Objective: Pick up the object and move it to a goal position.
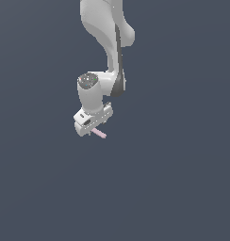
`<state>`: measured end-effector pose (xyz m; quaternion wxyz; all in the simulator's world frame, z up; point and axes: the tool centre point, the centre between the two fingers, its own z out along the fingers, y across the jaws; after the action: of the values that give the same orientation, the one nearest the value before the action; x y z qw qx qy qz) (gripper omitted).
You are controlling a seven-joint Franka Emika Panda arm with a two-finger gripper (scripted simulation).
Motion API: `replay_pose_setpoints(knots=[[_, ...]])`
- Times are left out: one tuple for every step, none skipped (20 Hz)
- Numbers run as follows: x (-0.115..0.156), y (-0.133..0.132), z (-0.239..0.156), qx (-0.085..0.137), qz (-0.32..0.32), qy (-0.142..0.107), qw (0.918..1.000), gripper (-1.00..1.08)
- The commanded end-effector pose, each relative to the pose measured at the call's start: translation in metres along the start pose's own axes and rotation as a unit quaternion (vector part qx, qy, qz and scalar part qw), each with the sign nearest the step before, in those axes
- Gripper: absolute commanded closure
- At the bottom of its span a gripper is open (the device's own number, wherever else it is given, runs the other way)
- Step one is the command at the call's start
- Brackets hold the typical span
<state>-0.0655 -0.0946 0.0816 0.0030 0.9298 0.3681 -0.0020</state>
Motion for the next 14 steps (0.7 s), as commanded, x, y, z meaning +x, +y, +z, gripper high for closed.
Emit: replay_pose_setpoints(knots=[[-0.005, -0.002, 0.006, 0.000, -0.029, 0.001, 0.9996, -0.92], [-0.007, -0.003, 0.009, 0.000, -0.039, 0.001, 0.9992, -0.92], [-0.009, -0.003, 0.011, 0.001, -0.048, 0.001, 0.9988, -0.92], [-0.010, -0.004, 0.012, 0.001, -0.057, 0.001, 0.9984, -0.92], [-0.012, -0.005, 0.014, 0.001, -0.065, 0.002, 0.9979, -0.92], [-0.013, -0.005, 0.016, 0.001, -0.073, 0.002, 0.9974, -0.92], [-0.014, -0.006, 0.017, 0.001, -0.079, 0.002, 0.9968, -0.92], [-0.015, -0.006, 0.018, 0.001, -0.085, 0.002, 0.9963, -0.92], [-0.016, -0.007, 0.020, 0.001, -0.091, 0.002, 0.9959, -0.92], [-0.017, -0.007, 0.021, 0.001, -0.096, 0.003, 0.9954, -0.92], [-0.018, -0.008, 0.022, 0.001, -0.100, 0.003, 0.9950, -0.92], [-0.018, -0.008, 0.022, 0.002, -0.103, 0.003, 0.9946, -0.92], [-0.019, -0.008, 0.023, 0.002, -0.106, 0.003, 0.9943, -0.92], [-0.019, -0.009, 0.023, 0.002, -0.108, 0.003, 0.9941, -0.92]])
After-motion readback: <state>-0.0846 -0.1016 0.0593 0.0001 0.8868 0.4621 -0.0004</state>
